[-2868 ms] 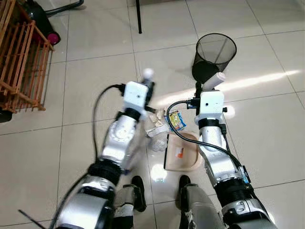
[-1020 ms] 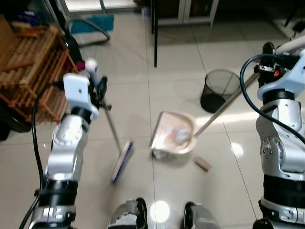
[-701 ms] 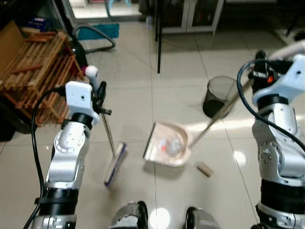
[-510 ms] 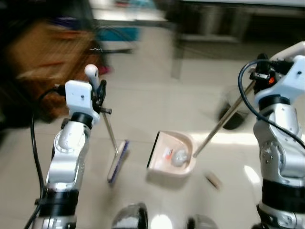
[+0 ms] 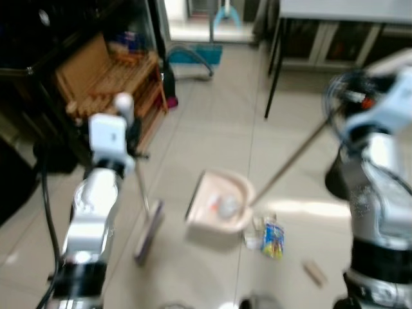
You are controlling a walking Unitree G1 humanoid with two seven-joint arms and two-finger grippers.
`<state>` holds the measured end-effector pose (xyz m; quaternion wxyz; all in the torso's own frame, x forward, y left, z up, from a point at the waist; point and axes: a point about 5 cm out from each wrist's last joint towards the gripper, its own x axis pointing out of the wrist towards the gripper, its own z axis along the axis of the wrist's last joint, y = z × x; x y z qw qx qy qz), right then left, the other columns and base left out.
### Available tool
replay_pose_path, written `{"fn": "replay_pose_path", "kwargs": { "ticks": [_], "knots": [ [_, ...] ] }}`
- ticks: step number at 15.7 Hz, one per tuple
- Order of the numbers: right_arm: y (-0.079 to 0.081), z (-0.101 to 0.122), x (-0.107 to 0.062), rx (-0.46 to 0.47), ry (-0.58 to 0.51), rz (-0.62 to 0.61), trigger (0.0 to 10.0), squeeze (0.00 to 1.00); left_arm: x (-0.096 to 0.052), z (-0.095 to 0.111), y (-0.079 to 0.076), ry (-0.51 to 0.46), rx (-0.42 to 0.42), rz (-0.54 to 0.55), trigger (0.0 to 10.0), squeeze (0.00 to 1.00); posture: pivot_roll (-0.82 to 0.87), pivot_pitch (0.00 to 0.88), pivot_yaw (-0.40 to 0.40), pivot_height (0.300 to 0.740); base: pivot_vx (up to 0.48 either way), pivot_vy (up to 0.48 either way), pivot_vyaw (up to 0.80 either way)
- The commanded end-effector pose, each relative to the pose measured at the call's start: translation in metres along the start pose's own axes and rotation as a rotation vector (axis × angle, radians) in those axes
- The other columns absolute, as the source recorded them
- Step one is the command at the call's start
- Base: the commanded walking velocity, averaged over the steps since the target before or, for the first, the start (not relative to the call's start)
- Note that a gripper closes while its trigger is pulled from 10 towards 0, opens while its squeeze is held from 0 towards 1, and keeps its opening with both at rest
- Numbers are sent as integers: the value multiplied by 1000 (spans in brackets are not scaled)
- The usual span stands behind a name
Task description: Sweep floor
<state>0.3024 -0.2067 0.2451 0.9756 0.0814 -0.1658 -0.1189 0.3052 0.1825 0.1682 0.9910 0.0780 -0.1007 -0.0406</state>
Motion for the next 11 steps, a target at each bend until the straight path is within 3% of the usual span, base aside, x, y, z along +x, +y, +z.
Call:
{"fn": "replay_pose_path", "kwargs": {
  "ticks": [1,11],
  "knots": [
    [8,11,0,27,-51,22,10000,0,-1,7,8,-26,26,28,10000,0,-15,50,63,740,375,0,0],
    [10,13,3,35,-63,15,10000,0,-4,2,2,-8,16,17,10000,0,-15,53,63,740,385,0,0]
  ]
}}
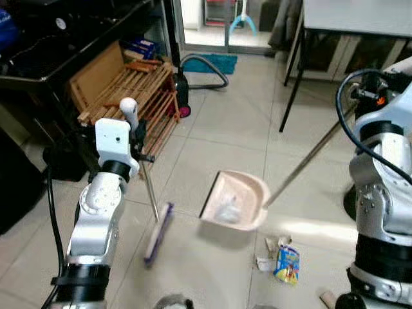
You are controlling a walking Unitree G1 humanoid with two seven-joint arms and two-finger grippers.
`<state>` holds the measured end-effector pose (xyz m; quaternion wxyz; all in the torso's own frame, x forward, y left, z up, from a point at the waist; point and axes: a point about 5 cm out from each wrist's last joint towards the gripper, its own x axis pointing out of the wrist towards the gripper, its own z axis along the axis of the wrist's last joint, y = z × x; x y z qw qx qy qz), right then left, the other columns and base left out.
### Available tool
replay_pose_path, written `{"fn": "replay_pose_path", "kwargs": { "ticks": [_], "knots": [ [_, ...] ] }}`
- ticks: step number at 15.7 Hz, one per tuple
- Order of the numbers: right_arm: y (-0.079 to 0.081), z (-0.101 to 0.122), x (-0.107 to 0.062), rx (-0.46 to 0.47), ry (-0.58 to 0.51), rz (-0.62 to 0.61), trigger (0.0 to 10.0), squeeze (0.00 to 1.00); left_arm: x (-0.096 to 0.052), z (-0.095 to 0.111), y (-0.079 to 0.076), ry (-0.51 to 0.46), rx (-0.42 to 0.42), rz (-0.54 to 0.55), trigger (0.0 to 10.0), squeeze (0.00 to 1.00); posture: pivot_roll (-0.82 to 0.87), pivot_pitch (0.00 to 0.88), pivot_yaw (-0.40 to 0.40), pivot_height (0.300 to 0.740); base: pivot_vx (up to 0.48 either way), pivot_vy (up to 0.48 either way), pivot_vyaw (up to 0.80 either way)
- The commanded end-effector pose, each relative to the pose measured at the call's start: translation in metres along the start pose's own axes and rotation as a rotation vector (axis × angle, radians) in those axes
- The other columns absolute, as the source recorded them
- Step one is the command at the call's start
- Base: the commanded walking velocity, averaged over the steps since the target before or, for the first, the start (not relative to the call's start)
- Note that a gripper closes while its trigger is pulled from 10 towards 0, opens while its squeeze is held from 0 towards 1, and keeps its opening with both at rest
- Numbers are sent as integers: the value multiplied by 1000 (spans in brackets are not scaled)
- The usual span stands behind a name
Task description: Sweep floor
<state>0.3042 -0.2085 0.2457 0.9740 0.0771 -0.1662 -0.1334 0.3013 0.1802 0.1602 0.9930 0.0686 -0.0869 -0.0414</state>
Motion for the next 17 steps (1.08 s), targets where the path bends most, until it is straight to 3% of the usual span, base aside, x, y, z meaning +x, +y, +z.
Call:
{"fn": "replay_pose_path", "kwargs": {
  "ticks": [1,17],
  "knots": [
    [11,12,0,51,-57,42,10000,0,1,9,6,-34,37,18,10000,0,-15,53,63,740,386,0,0],
    [4,13,5,83,-57,13,10000,0,0,5,3,-17,22,18,10000,0,-17,65,61,740,388,0,0]
  ]
}}
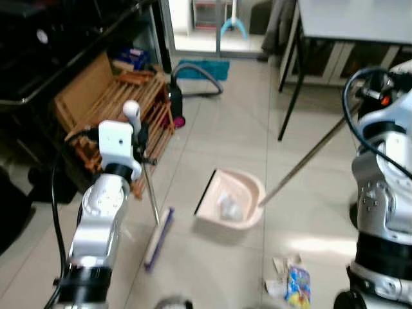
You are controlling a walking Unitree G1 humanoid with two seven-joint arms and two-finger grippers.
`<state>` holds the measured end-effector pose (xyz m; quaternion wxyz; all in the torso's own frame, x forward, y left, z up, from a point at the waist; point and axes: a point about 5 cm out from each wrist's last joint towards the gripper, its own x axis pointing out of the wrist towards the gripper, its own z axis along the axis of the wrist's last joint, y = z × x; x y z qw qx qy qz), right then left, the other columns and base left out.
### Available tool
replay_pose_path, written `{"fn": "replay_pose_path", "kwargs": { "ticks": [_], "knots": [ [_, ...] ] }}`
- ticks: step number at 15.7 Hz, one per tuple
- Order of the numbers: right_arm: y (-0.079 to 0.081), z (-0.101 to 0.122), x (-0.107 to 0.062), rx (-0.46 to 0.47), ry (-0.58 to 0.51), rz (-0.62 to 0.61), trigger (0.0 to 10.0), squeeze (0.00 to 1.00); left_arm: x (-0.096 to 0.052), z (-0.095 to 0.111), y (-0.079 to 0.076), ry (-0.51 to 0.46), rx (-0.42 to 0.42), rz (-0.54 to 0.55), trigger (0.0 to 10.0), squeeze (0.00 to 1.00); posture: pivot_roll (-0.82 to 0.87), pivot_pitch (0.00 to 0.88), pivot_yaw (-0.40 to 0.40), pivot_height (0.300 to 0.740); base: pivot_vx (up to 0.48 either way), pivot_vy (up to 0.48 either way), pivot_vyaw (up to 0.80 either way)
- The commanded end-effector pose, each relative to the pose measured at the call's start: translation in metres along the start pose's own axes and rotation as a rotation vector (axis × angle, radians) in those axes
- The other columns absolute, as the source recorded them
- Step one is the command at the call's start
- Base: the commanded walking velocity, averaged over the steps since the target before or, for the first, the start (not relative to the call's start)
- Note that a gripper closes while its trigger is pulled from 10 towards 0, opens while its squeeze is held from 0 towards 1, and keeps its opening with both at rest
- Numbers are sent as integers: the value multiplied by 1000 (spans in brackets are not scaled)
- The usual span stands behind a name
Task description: Sweep floor
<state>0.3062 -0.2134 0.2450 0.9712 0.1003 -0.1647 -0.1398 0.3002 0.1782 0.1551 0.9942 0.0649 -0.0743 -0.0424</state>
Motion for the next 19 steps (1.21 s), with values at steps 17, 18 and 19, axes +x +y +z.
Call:
{"fn": "replay_pose_path", "kwargs": {
  "ticks": [17,18,19],
  "knots": [
    [11,14,4,33,-63,37,10000,0,-1,6,3,-30,32,26,10000,0,-22,68,52,740,389,0,0],
    [11,14,4,34,-64,37,10000,0,-1,6,3,-30,32,26,10000,0,-23,65,53,740,386,0,0],
    [11,14,4,34,-65,37,10000,0,-1,6,3,-30,32,26,10000,0,-23,68,52,740,390,0,0]
  ]
}}
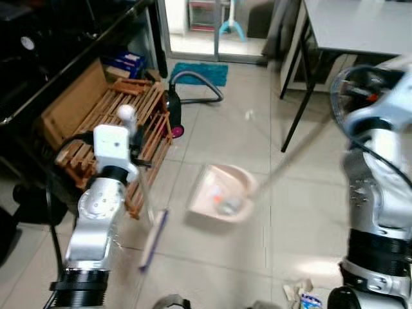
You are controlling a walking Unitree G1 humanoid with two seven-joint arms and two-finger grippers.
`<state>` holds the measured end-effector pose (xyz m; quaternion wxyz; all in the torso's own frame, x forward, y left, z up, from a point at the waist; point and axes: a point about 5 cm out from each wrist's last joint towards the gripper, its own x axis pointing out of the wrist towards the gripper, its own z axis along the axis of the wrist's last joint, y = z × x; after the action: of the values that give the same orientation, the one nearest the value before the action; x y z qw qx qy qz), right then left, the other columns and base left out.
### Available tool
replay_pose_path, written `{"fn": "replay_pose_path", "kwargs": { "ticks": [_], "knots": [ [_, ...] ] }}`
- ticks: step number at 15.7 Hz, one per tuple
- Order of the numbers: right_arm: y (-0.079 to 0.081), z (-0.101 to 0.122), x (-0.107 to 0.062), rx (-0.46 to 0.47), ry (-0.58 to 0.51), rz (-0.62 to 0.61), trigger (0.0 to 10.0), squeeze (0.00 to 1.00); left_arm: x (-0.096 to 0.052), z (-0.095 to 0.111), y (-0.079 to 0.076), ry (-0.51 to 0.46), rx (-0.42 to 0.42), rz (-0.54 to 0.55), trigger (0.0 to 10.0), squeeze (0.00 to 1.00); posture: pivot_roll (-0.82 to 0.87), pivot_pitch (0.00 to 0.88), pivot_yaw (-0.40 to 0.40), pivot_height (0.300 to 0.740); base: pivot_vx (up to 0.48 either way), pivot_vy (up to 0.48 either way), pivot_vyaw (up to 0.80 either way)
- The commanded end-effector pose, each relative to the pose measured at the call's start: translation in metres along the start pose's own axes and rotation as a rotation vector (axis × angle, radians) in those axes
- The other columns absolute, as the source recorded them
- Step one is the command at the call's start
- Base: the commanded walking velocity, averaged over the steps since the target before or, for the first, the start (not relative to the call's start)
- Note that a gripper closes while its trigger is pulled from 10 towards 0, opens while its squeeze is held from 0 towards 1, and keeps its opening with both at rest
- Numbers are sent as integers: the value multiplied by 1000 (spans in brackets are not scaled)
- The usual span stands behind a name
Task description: Sweep floor
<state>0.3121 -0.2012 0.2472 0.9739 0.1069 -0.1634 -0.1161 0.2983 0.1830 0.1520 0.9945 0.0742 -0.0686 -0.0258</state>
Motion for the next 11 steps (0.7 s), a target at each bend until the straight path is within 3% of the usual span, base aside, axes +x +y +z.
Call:
{"fn": "replay_pose_path", "kwargs": {
  "ticks": [1,6,11],
  "knots": [
    [-3,16,2,16,-78,-7,10000,0,2,9,-2,-43,11,-4,10000,0,-23,65,53,740,390,0,0],
    [-2,15,2,30,-71,-12,10000,0,3,8,0,-44,11,-2,10000,0,-21,62,51,740,388,0,0],
    [-1,14,3,39,-70,-10,10000,0,3,8,0,-45,10,-1,10000,0,-20,59,52,740,387,0,-578]
  ]
}}
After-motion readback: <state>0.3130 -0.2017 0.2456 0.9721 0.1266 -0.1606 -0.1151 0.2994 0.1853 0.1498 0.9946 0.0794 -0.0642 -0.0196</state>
